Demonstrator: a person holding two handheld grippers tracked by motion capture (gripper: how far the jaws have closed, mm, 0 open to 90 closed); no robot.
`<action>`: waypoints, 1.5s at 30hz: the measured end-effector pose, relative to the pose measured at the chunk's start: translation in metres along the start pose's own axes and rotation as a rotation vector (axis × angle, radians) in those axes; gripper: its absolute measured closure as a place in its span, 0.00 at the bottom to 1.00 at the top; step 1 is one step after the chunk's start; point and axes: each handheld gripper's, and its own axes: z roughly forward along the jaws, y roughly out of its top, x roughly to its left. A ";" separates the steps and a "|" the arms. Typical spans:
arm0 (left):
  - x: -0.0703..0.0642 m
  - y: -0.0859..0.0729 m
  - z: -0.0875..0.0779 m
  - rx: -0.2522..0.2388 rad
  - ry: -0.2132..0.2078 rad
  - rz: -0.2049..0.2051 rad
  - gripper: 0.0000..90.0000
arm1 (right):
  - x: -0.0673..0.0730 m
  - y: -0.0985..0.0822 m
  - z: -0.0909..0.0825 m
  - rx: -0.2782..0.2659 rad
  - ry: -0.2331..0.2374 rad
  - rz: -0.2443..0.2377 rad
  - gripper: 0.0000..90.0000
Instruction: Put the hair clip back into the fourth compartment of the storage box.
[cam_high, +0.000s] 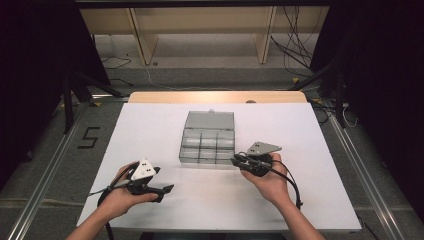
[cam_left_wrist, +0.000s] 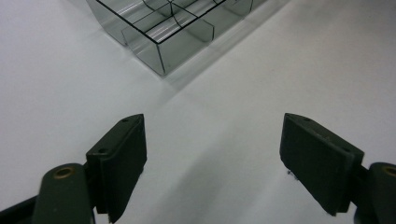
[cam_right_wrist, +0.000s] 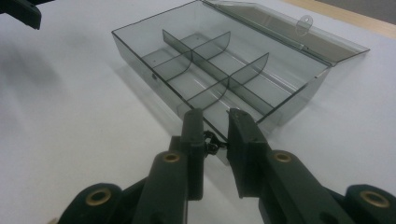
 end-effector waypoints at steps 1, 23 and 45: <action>0.000 0.000 0.000 0.000 0.000 0.000 0.25 | 0.000 0.001 0.001 0.000 0.001 -0.001 0.86; 0.000 0.000 0.000 -0.002 -0.001 0.000 0.25 | 0.006 0.012 0.016 0.007 0.015 -0.013 0.86; -0.001 0.000 0.000 -0.001 -0.002 0.001 0.25 | 0.010 0.020 0.027 0.009 0.028 -0.023 0.86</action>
